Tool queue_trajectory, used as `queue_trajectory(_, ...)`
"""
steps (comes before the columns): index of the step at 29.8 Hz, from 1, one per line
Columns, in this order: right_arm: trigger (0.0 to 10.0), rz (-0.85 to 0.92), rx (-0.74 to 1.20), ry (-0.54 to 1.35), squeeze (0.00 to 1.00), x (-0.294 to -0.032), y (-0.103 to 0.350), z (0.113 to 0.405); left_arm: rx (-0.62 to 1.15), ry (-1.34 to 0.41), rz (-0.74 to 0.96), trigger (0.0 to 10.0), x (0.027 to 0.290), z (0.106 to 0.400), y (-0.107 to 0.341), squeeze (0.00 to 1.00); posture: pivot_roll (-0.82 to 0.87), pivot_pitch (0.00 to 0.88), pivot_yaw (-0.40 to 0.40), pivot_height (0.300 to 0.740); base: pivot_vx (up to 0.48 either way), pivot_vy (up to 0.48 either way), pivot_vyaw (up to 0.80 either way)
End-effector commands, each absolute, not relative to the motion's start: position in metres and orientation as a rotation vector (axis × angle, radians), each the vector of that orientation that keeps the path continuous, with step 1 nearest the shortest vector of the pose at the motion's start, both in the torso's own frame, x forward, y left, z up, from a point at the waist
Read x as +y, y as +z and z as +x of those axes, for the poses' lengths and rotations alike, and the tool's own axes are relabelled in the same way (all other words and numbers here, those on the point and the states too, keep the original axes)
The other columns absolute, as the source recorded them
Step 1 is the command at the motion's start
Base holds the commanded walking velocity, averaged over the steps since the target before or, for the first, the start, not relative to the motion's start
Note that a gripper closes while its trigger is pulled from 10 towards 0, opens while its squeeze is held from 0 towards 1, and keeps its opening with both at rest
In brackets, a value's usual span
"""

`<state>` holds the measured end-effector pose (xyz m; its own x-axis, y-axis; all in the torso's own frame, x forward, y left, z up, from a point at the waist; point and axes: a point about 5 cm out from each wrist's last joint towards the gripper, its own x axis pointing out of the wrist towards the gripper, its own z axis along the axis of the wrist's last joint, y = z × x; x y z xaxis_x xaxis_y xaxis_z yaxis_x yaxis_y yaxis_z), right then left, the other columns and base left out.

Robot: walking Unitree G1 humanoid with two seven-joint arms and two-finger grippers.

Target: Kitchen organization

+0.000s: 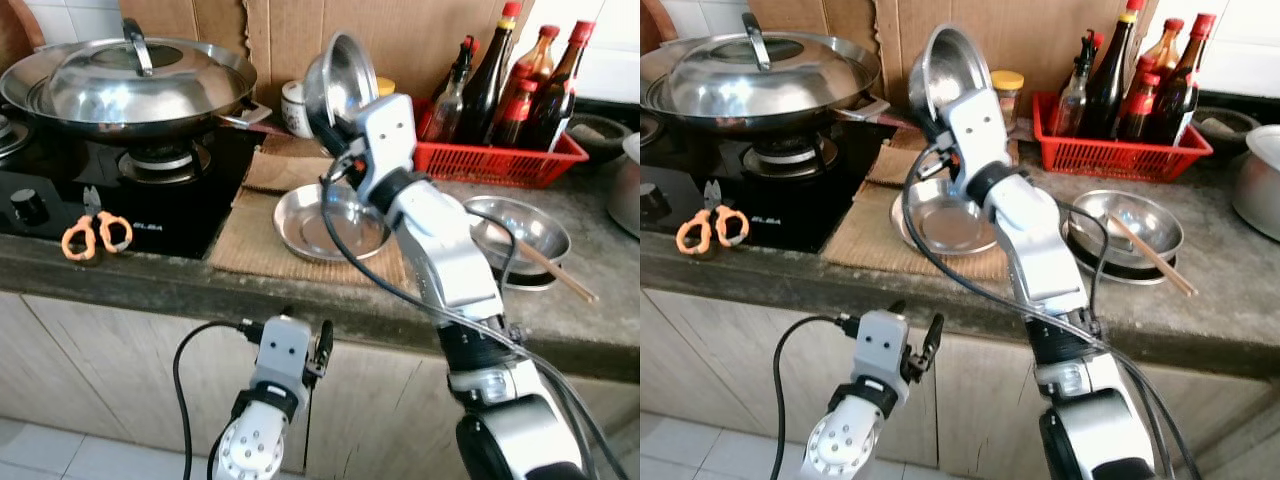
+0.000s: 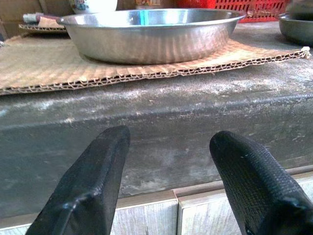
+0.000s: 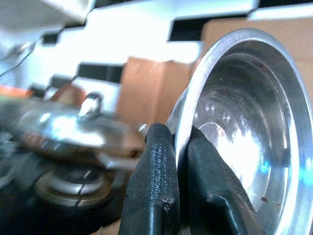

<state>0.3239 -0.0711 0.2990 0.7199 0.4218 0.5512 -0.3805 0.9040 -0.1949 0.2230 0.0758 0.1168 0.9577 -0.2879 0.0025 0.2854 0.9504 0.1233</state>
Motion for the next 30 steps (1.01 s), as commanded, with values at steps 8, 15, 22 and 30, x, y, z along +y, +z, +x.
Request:
queue_trajectory(8, 0.0, -0.057, -0.718, 0.246, 0.00, -0.090, 0.299, 0.296, -0.051, -0.318, 0.148, 10.0, 0.075, 0.222, 0.119, 0.00, 0.12, 0.000, -0.051, 0.740, 0.000, 0.000, 0.00)
queue_trajectory(15, 0.0, -0.152, -0.689, 0.144, 0.00, -0.097, 0.271, 0.277, -0.058, -0.322, 0.145, 10.0, 0.075, 0.222, 0.119, 0.00, 0.12, 0.000, -0.046, 0.740, 0.000, 0.000, 0.00)
queue_trajectory(22, 0.0, -0.169, -0.693, 0.108, 0.00, -0.100, 0.271, 0.273, -0.060, -0.330, 0.144, 10.0, 0.075, 0.221, 0.118, 0.00, 0.11, 0.000, -0.039, 0.740, -0.038, 0.000, 0.00)
queue_trajectory(30, 0.0, -0.182, -0.732, 0.083, 0.00, -0.103, 0.281, 0.275, -0.060, -0.339, 0.147, 10.0, 0.075, 0.221, 0.118, 0.00, 0.11, 0.000, -0.037, 0.740, -0.335, 0.000, 0.00)
